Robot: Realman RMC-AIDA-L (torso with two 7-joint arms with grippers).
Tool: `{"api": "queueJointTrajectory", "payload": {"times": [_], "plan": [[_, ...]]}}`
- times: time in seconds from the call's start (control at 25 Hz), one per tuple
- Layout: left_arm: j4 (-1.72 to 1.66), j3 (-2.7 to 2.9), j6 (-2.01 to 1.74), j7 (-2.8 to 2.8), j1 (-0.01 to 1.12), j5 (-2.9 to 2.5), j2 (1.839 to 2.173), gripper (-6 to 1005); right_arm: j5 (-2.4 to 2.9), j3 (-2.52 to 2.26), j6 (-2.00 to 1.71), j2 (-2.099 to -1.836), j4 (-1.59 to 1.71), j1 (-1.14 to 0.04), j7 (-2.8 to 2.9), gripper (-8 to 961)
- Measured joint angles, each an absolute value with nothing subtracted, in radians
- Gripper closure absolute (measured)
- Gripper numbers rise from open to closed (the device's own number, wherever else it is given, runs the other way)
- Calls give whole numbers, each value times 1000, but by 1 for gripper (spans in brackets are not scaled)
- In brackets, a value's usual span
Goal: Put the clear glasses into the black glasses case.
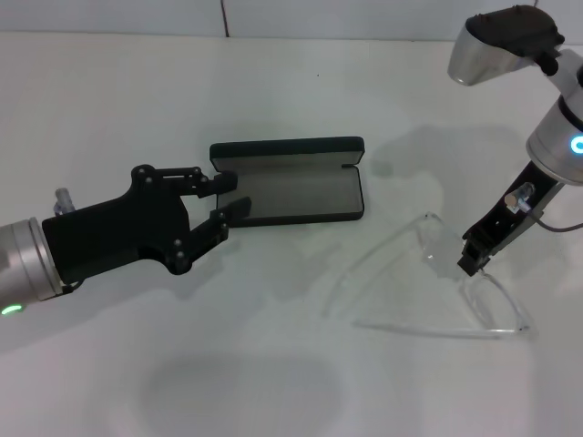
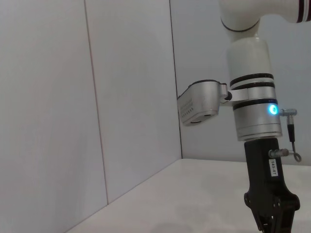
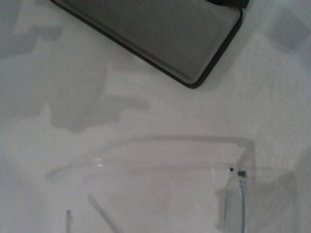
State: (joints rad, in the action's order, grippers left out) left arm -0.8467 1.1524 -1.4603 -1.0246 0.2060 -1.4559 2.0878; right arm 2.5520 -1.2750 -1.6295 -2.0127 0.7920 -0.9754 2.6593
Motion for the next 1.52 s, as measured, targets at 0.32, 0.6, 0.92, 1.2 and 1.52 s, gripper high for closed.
{"api": "queueJointTrajectory", "payload": {"times": [0.32, 0.6, 0.92, 1.2, 1.52], "plan": [[-854, 1152, -1455, -1025, 209, -1453, 2088, 716, 2612, -1266, -1645, -2013, 868, -953, 2662, 913], [-856, 1127, -1453, -1025, 206, -1439, 2088, 718, 2557, -1140, -1708, -2014, 1128, -808, 2600, 912], [-855, 1132, -1461, -1006, 209, -1212, 2089, 731, 2220, -876, -1681, -2010, 1064, -640, 2280, 912], [-862, 1227, -1471, -990, 310, -1164, 2089, 808, 1947, -769, -1676, -2001, 742, -611, 1908, 912], [-863, 1336, -1471, -971, 417, -1139, 2090, 869, 1907, -774, -1682, -2014, 678, -606, 1812, 911]]}}
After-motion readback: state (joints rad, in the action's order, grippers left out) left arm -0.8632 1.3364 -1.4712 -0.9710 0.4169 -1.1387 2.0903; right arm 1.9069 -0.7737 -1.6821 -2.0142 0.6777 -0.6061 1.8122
